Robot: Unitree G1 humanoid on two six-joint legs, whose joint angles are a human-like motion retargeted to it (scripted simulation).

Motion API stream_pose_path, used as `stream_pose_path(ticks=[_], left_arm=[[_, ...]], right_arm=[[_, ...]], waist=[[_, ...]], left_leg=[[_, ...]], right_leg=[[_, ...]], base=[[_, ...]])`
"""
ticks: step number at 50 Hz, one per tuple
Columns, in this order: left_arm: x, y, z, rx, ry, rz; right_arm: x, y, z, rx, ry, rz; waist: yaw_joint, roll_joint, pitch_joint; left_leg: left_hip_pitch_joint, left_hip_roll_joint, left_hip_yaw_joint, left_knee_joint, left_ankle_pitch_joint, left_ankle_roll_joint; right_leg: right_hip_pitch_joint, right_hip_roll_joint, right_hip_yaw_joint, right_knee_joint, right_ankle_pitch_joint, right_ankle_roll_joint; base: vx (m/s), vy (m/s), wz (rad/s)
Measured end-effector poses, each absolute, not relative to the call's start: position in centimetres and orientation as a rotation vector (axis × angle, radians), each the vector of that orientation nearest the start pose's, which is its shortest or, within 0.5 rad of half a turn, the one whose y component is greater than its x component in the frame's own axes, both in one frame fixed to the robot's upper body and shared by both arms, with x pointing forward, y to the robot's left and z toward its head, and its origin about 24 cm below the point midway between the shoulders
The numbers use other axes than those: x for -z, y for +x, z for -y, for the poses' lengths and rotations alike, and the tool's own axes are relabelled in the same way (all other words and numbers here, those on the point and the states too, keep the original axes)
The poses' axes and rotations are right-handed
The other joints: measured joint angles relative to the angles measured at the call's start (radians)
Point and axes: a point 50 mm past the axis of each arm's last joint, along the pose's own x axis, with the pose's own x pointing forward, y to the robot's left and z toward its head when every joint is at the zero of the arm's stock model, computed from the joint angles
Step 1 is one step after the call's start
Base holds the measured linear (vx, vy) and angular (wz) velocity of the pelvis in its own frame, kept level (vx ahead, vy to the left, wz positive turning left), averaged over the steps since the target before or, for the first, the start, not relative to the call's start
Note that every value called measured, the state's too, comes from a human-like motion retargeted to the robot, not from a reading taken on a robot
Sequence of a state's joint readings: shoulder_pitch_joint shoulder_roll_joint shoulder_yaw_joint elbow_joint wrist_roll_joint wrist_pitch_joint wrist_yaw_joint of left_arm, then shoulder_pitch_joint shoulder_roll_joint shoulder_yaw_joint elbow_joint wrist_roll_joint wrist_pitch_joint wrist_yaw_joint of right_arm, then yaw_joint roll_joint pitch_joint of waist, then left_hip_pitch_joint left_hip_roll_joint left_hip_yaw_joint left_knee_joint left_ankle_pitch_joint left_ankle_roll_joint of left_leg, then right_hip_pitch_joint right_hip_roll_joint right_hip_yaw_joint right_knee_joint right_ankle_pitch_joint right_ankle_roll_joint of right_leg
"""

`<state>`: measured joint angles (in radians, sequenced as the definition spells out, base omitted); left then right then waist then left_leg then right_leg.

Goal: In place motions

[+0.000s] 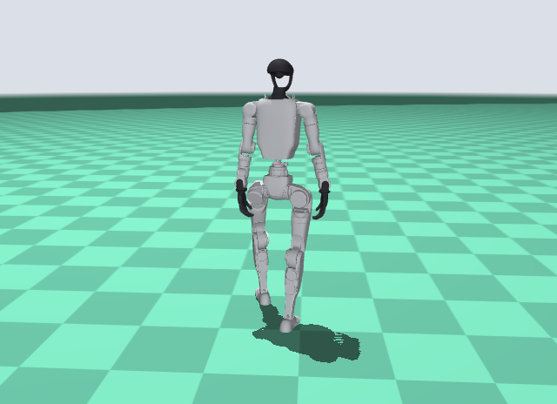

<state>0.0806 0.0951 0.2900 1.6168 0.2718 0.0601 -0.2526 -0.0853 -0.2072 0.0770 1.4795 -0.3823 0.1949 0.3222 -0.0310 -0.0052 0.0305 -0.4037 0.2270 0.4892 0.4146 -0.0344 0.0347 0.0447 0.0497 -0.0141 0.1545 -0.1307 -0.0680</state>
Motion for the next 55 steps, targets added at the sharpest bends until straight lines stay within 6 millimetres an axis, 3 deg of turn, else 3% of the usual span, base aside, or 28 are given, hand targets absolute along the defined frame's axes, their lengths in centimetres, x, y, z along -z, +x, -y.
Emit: stream_pose_path(ticks=[3, 5, 8, 10, 13, 15, 17, 19, 21, 24, 25, 27, 31, 34, 37, 40, 41, 44, 47, 48, 50, 52, 55], left_arm=[[17.3, -5.9, -16.9, 0.018, -0.261, -1.789], [17.0, -7.2, -16.8, -0.022, -0.306, -1.825], [16.6, -8.8, -16.4, -0.045, -0.362, -1.897], [16.5, -9.2, -15.9, -0.056, -0.401, -1.934], [16.8, -7.4, -16.3, -0.047, -0.416, -1.885], [17.0, -5.4, -16.8, -0.001, -0.419, -1.84], [17.1, -3.5, -17.6, 0.044, -0.394, -1.805], [17.1, -1.4, -19.0, 0.074, -0.336, -1.77], [17.0, 0.6, -20.4, 0.093, -0.267, -1.737], [16.6, 3.2, -22.1, 0.125, -0.172, -1.692], [16.5, 3.9, -22.6, 0.139, -0.14, -1.682], [16.1, 5.1, -23.5, 0.174, -0.071, -1.678], [16.0, 6.1, -23.8, 0.198, -0.012, -1.669], [16.1, 6.1, -23.0, 0.22, -0.017, -1.661], [16.5, 5.3, -21.5, 0.283, -0.062, -1.672], [16.8, 3.4, -19.7, 0.36, -0.118, -1.717], [17.0, 2.3, -19.1, 0.37, -0.137, -1.741], [17.2, -1.8, -17.3, 0.359, -0.2, -1.825], [17.0, -4.8, -16.4, 0.3, -0.274, -1.885], [16.8, -5.5, -16.4, 0.291, -0.298, -1.908], [16.5, -6.9, -16.4, 0.293, -0.333, -1.964], [16.3, -7.8, -16.2, 0.277, -0.345, -2.002], [16.3, -8.4, -16.1, 0.237, -0.343, -2.003]], right_arm=[[16.9, 5.9, 22.3, -0.386, -0.342, -1.628], [16.9, 6.5, 21.8, -0.395, -0.339, -1.602], [17.1, 5.9, 21.4, -0.386, -0.296, -1.589], [17.4, 4.1, 21.1, -0.35, -0.226, -1.605], [17.6, 2.4, 20.7, -0.285, -0.141, -1.643], [17.5, 1.3, 20.9, -0.246, -0.106, -1.694], [17.4, 0.2, 20.7, -0.268, -0.105, -1.747], [17.5, -0.5, 20.3, -0.32, -0.127, -1.769], [17.5, -0.8, 20.2, -0.365, -0.177, -1.774], [17.5, -1.1, 20.6, -0.376, -0.249, -1.778], [17.5, -1.3, 20.6, -0.369, -0.251, -1.78], [17.5, -1.7, 20.1, -0.347, -0.194, -1.786], [17.4, -2.0, 20.4, -0.335, -0.15, -1.805], [17.3, -2.2, 20.8, -0.302, -0.138, -1.817], [17.2, -2.6, 21.1, -0.261, -0.116, -1.835], [17.0, -3.5, 21.5, -0.21, -0.075, -1.865], [16.9, -3.9, 21.5, -0.196, -0.057, -1.881], [16.6, -5.0, 21.5, -0.15, 0.002, -1.927], [16.9, -3.9, 21.0, -0.129, 0.021, -1.884], [17.0, -3.3, 20.9, -0.134, 0.012, -1.861], [17.3, -1.7, 20.8, -0.156, -0.025, -1.811], [17.4, 0.2, 20.7, -0.205, -0.101, -1.76], [17.5, 3.5, 20.2, -0.3, -0.244, -1.666]], waist=[[0.018, 0.018, 0.016], [0.012, 0.032, 0.03], [-0.056, 0.085, -0.027], [-0.073, 0.118, -0.054], [-0.052, 0.126, -0.019], [-0.049, 0.116, -0.006], [-0.062, 0.11, -0.011], [-0.09, 0.124, -0.009], [-0.098, 0.117, -0.008], [-0.037, 0.048, -0.017], [-0.034, 0.031, -0.019], [-0.208, 0.044, -0.002], [-0.228, -0.018, -0.011], [-0.23, -0.019, -0.017], [-0.239, 0.003, -0.042], [-0.244, 0.046, -0.107], [-0.23, 0.051, -0.144], [-0.213, 0.052, -0.218], [-0.19, -0.007, -0.194], [-0.181, -0.023, -0.182], [-0.224, -0.028, -0.176], [-0.163, -0.04, -0.148], [-0.09, -0.051, -0.105]], left_leg=[[0.053, 0.004, -0.129, -0.24, 0.019, -0.089], [0.107, 0.013, -0.189, -0.296, 0.066, -0.183], [0.134, 0.054, -0.033, -0.262, 0.164, -0.191], [0.119, 0.038, -0.167, -0.217, 0.129, -0.164], [0.201, 0.047, -0.174, -0.218, 0.071, -0.167], [0.271, 0.013, -0.088, -0.233, 0.022, -0.149], [0.312, -0.014, -0.045, -0.256, -0.011, -0.139], [0.323, 0.009, -0.06, -0.271, -0.021, -0.148], [0.346, 0.019, -0.02, -0.272, -0.046, -0.152], [0.418, -0.06, 0.095, -0.289, -0.1, -0.138], [0.436, -0.086, 0.106, -0.297, -0.113, -0.133], [0.437, -0.102, -0.068, -0.299, -0.122, -0.117], [0.533, -0.205, -0.043, -0.323, -0.174, -0.097], [0.606, -0.233, -0.02, -0.34, -0.204, -0.092], [0.655, -0.241, -0.025, -0.335, -0.211, -0.087], [0.673, -0.226, -0.029, -0.309, -0.16, -0.099], [0.672, -0.23, -0.005, -0.296, -0.116, -0.104], [0.657, -0.201, 0.059, -0.163, 0.071, -0.087], [0.581, -0.154, 0.081, 0.172, 0.233, 0.013], [0.531, -0.136, 0.063, 0.303, 0.231, 0.039], [0.409, -0.082, -0.031, 0.517, 0.109, 0.068], [0.349, -0.051, 0.029, 0.603, 0.032, 0.141], [0.213, -0.062, -0.001, 0.625, -0.044, 0.152]], right_leg=[[0.074, 0.01, 0.048, 0.006, -0.018, -0.005], [0.124, 0.022, 0.092, 0.034, -0.024, -0.014], [0.121, 0.039, 0.065, 0.093, 0.033, -0.046], [0.087, 0.033, 0.017, 0.216, 0.156, -0.102], [-0.006, -0.05, -0.1, 0.481, 0.275, -0.18], [-0.092, -0.171, -0.175, 0.704, 0.198, -0.194], [-0.156, -0.158, -0.195, 0.77, 0.121, -0.194], [-0.225, -0.059, -0.23, 0.768, 0.106, -0.191], [-0.28, 0.028, -0.22, 0.707, 0.113, -0.148], [-0.326, 0.076, -0.138, 0.545, 0.117, -0.077], [-0.341, 0.078, -0.15, 0.479, 0.123, -0.066], [-0.389, 0.033, -0.388, 0.337, 0.152, -0.057], [-0.422, 0.001, -0.444, 0.062, 0.17, 0.025], [-0.431, -0.024, -0.562, -0.058, 0.157, 0.03], [-0.403, -0.052, -0.67, -0.086, 0.157, -0.013], [-0.392, -0.073, -0.747, -0.047, 0.189, -0.137], [-0.41, -0.084, -0.714, -0.012, 0.188, -0.152], [-0.402, -0.12, -0.624, 0.069, 0.128, -0.143], [-0.31, -0.174, -0.539, 0.095, 0.069, -0.104], [-0.28, -0.178, -0.51, 0.094, 0.058, -0.099], [-0.23, -0.18, -0.523, 0.093, 0.022, -0.092], [-0.188, -0.15, -0.432, 0.079, 0.017, -0.094], [-0.124, -0.102, -0.312, 0.04, 0.021, -0.1]], base=[[0.75, 0.07, -1.34], [0.75, 0.19, -0.93], [0.85, 0.32, 0.03], [0.95, 0.31, -0.12], [0.69, 0.2, -0.41], [0.52, 0.26, -0.25], [0.56, 0.11, 0.01], [0.44, -0.16, 0.29], [0.47, -0.14, -0.27], [0.49, -0.05, -1.37], [0.38, -0.03, 1.19], [0.44, -0.08, 2.64], [0.62, -0.17, 0.14], [0.61, -0.18, -0.21], [0.68, -0.19, 0.05], [0.8, -0.24, -0.01], [0.92, -0.33, -0.51], [0.86, -0.29, -0.51], [0.71, -0.34, -0.98], [0.63, -0.3, -0.77], [0.63, -0.28, -0.4], [0.51, -0.24, -2.03], [0.48, -0.22, -2.28]])
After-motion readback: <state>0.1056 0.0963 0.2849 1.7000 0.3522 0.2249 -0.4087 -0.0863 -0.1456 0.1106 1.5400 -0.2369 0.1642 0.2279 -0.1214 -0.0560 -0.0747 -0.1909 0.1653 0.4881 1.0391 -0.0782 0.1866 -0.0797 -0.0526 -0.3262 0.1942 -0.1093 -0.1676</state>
